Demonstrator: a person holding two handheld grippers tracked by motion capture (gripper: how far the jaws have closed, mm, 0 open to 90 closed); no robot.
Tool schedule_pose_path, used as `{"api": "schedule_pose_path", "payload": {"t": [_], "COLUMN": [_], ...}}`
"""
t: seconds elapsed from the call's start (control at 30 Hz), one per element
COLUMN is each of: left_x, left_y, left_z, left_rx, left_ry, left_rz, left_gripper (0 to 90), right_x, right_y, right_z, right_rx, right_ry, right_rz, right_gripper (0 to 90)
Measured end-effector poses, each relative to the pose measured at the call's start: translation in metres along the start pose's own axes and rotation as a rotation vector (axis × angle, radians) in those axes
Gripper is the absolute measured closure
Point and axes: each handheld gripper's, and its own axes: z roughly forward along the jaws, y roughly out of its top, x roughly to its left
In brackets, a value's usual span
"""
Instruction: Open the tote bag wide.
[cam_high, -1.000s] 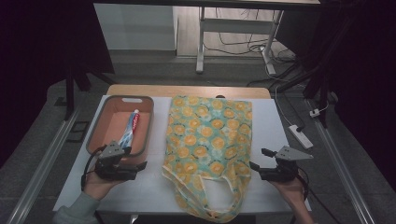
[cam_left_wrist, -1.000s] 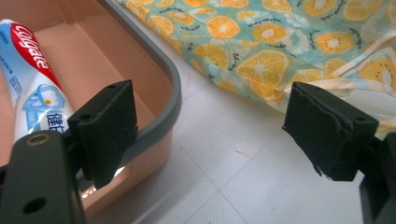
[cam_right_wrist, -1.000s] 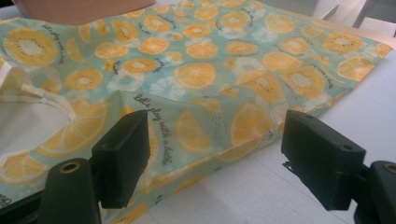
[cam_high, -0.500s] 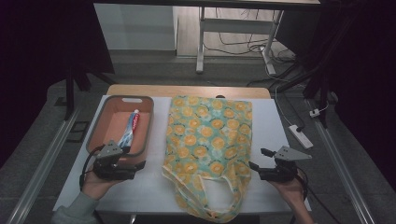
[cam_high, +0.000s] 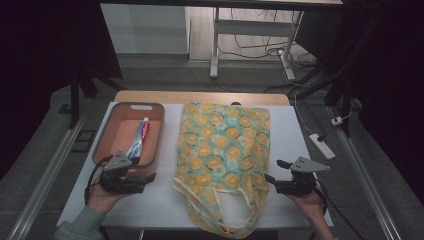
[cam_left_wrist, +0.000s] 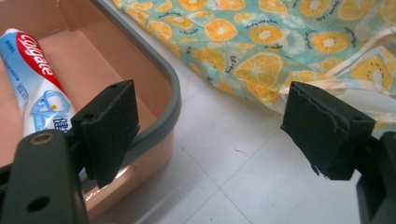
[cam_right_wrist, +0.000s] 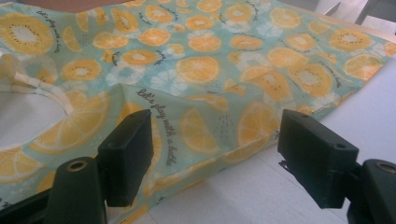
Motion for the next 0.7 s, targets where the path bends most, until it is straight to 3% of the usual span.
{"api": "schedule_pose_path", "payload": {"t": [0.37,0.5,0.7], "left_x": [-0.018,-0.032,-0.047], "left_y": [0.023,0.041,0.056], "left_z": [0.001,0.011,0.026], "left_rx": [-0.008,0.008,0.046], "left_ry": [-0.029,-0.076,-0.139], "left_rz": [0.078,0.139,0.197], "left_gripper": [18.8,18.8,18.7], "right_x": [0.002,0.002,0.002], "right_y": [0.002,0.002,0.001], "right_z": [0.000,0.001,0.002], "right_rx": [-0.004,-0.003,-0.003], "right_ry": [-0.002,-0.003,0.002], "right_rz": [-0.001,-0.003,0.008], "right_gripper": [27.3,27.4,27.4]}}
